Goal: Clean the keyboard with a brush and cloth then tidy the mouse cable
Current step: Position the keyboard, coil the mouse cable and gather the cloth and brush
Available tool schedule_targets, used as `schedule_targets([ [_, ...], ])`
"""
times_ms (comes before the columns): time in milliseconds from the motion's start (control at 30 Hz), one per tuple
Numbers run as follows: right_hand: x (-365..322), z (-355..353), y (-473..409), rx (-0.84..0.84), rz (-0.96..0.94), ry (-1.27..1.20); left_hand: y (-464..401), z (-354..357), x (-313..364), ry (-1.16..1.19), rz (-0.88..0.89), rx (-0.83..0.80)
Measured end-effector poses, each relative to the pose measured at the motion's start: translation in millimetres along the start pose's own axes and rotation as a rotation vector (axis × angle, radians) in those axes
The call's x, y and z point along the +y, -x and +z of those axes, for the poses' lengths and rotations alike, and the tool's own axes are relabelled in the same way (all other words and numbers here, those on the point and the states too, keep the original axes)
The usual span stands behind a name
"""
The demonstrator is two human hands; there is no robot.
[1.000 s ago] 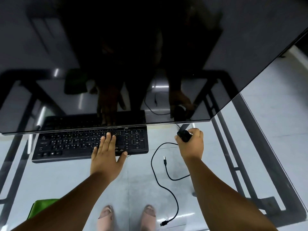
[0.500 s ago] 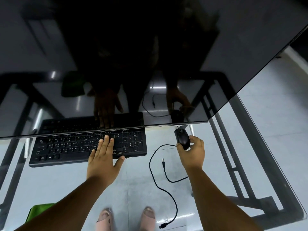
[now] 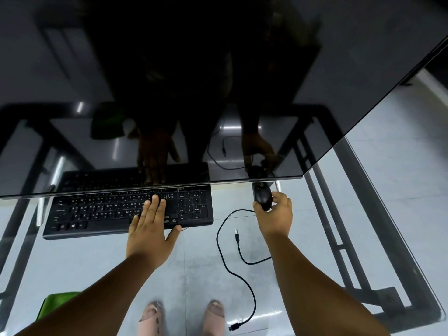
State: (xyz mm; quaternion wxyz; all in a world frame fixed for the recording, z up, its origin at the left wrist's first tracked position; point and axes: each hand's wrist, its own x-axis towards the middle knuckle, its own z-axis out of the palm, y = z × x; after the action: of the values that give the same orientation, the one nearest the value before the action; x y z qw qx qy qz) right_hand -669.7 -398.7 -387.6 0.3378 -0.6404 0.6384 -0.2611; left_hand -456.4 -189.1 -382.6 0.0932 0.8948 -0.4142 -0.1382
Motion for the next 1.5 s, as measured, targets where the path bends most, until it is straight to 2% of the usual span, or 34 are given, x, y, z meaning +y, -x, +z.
schedule_targets([
  [167,-2,-5,1,-0.006,-0.001,0.025,0,-1,2,0.01,-0.005,0.002],
  [300,-7,-11,14,0.077,-0.221,0.088,4,-2,4,0.03,-0.001,0.009],
  [367,-7,-10,24,-0.068,-0.347,0.08,8,-2,4,0.027,0.007,-0.005],
  [467,-8,-7,45,-0.419,-0.493,0.156,16,-2,1,0.027,0.015,-0.032],
  [567,-9,-3,61,-0.6,-0.609,0.284,24,-3,-4,0.073,0.023,-0.03],
  [767,-22,-2,70,-0.727,-0.73,0.577,44,-11,-19,0.138,0.057,-0.037],
  [967,-37,1,67,-0.703,-0.848,0.779,64,-20,-28,0.231,0.035,0.004],
  [1033,-40,0,67,-0.673,-0.813,0.705,69,-24,-28,0.304,0.009,0.011],
  [1100,-45,-1,69,-0.618,-0.758,0.531,75,-27,-26,0.426,-0.049,-0.019],
  [1233,-65,-8,78,-0.555,-0.669,0.303,86,-28,-25,0.612,-0.16,-0.184],
  [1333,-78,-14,82,-0.532,-0.661,0.197,85,-28,-10,0.673,-0.145,-0.275],
  [1500,-100,-20,92,-0.513,-0.703,0.102,80,-39,4,0.776,-0.144,-0.224],
])
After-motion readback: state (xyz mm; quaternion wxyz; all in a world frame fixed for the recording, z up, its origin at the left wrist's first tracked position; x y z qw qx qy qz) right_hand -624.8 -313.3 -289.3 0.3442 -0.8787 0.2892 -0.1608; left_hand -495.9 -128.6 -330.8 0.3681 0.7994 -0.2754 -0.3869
